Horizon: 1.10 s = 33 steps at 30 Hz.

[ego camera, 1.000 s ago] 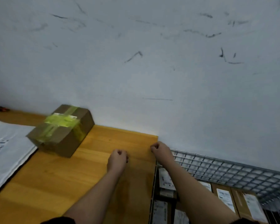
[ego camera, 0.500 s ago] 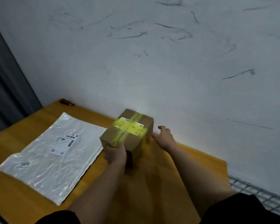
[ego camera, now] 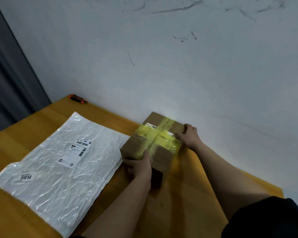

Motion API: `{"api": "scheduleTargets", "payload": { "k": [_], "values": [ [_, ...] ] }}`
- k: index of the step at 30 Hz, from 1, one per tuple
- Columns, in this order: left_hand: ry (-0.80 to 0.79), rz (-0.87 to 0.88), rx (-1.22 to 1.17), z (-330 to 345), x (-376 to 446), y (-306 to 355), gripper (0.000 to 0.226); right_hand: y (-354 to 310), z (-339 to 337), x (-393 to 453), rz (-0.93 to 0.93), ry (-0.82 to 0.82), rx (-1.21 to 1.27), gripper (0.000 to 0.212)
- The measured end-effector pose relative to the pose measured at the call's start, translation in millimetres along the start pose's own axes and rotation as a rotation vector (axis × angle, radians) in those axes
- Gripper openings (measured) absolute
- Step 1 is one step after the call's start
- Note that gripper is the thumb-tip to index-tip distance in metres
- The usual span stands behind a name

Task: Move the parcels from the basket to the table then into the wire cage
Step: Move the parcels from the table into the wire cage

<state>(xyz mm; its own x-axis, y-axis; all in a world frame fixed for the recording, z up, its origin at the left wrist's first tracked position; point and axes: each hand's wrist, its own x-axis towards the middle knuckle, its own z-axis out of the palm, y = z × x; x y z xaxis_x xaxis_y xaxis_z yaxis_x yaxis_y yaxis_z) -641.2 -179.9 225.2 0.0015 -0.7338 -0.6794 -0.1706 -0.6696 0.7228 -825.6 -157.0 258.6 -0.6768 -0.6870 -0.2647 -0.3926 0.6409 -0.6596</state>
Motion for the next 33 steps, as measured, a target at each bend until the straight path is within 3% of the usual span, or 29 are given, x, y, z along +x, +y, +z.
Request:
{"api": "scheduleTargets", "payload": {
  "k": [4, 11, 16, 24, 28, 33],
  "values": [
    [-0.014, 0.013, -0.028, -2, 10, 0, 0.095, 2, 5, 13, 0.028, 0.070, 0.078, 0.074],
    [-0.052, 0.075, -0.215, -17, 16, -8, 0.084, 17, 7, 4, 0.129, 0.044, -0.063, 0.067],
    [-0.095, 0.044, -0.311, -27, -6, -7, 0.077, 30, 4, -28, 0.172, 0.085, 0.059, 0.058],
    [-0.199, 0.334, -0.069, -32, -75, 16, 0.065, 43, -52, -111, 0.246, 0.169, 0.316, 0.068],
    [-0.365, 0.383, 0.021, -19, -123, 20, 0.058, 67, -97, -167, 0.261, 0.191, 0.389, 0.072],
    [-0.566, 0.414, 0.135, 9, -191, 12, 0.077, 109, -161, -236, 0.317, 0.309, 0.536, 0.073]
  ]
}}
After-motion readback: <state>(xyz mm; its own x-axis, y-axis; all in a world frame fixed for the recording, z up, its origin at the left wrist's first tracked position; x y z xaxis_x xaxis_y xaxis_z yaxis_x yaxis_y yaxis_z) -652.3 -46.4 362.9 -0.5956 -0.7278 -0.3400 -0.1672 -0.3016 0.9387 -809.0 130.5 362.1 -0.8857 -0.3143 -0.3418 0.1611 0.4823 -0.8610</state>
